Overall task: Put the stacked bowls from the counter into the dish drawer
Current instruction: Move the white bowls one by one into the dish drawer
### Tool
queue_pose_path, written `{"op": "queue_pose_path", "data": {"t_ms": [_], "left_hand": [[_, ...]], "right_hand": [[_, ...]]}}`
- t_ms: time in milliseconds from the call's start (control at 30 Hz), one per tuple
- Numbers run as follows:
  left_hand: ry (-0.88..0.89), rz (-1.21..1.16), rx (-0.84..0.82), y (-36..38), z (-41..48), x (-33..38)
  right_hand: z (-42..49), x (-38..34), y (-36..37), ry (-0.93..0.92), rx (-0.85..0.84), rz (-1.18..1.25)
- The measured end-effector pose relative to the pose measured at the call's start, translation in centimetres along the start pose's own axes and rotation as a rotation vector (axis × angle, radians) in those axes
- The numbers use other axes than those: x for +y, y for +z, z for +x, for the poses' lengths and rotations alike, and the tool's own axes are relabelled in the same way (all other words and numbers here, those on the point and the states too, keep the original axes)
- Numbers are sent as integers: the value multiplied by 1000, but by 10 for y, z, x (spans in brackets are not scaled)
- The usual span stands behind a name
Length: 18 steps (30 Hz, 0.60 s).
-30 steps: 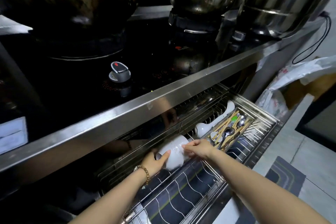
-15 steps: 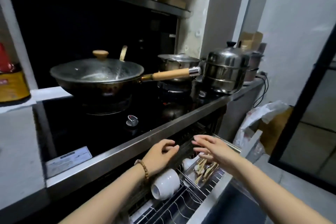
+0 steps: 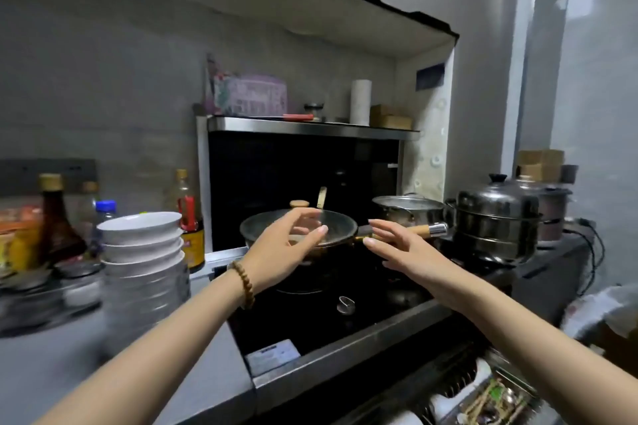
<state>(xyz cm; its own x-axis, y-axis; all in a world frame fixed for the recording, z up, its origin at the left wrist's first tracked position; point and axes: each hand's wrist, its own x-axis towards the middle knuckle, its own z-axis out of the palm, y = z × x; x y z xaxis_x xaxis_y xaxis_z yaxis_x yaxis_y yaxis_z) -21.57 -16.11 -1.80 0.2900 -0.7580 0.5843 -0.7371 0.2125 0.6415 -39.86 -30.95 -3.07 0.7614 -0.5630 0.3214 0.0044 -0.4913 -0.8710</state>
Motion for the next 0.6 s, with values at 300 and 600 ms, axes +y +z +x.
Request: {"op": "queue_pose_path", "data": {"t_ms": [300,600], "left_hand": [[-80,161,241,-130,-32,-7],[-275,167,407,-201,-64,-53]], "right_hand": [[53,-72,94,-161,-119,-22],[99,-94,184,-234,-224,32]]}}
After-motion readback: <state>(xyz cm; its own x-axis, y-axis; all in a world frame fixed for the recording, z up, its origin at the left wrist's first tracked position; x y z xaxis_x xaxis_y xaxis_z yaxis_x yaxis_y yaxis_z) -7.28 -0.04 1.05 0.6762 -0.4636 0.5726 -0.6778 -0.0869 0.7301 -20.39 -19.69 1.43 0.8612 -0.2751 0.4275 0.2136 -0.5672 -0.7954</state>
